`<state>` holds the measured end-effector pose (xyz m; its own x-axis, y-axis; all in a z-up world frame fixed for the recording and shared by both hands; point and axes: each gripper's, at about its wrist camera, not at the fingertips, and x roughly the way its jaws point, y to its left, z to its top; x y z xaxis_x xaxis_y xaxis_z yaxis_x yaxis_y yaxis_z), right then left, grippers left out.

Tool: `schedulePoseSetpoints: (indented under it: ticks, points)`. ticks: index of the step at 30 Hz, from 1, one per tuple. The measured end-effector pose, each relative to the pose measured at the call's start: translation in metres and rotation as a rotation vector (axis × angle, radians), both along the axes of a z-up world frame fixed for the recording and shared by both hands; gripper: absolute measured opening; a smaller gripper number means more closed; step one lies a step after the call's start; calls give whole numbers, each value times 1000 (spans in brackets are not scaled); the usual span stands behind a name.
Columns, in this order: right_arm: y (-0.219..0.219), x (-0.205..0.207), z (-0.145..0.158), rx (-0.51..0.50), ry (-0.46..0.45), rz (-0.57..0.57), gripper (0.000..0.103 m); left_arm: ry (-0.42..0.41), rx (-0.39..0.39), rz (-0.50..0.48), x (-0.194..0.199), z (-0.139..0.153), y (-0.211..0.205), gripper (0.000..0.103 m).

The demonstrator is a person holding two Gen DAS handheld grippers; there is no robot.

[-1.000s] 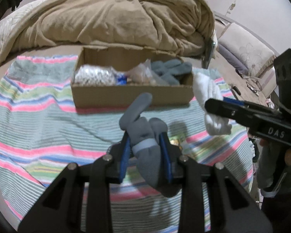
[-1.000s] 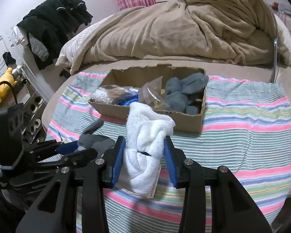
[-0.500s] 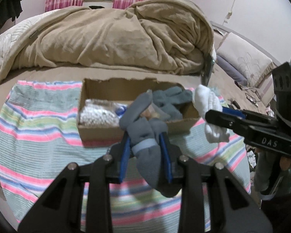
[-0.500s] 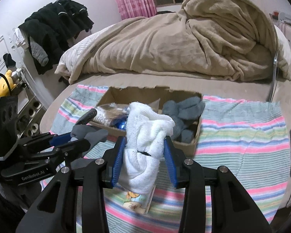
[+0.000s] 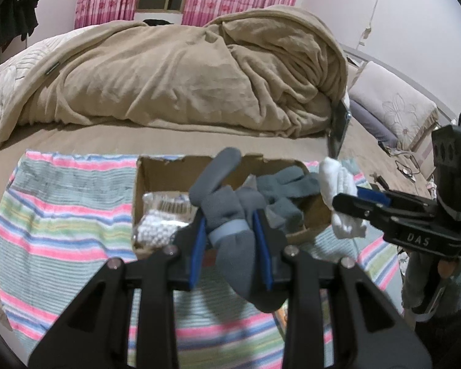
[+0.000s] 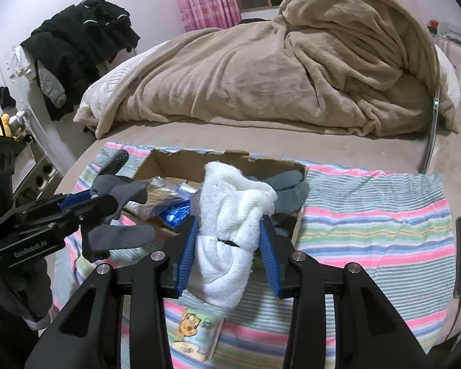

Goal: Organize objects
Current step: 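Carry the grey glove with the left tool while the right tool carries the white socks toward the box, then release the grey glove from the left tool while the right tool releases the white socks into the box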

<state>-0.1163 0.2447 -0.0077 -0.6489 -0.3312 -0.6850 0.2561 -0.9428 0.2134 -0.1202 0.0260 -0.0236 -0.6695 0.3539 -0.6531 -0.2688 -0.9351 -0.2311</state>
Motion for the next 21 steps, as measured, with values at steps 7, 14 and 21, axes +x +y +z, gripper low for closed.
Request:
schedulePoseSetpoints:
  ticks: [7,14,21]
  points:
    - [7,-20,-14,18,-16,-17,42,6,-2,-7,-23,-7,7,31]
    - [5,-39,-35,28,-49,-9,42,-28,-13,-10,-43,-25,15,31]
    - [0,-54,-54,53,-72,-7,42,-93,-18,-15,-64,-49,21,32]
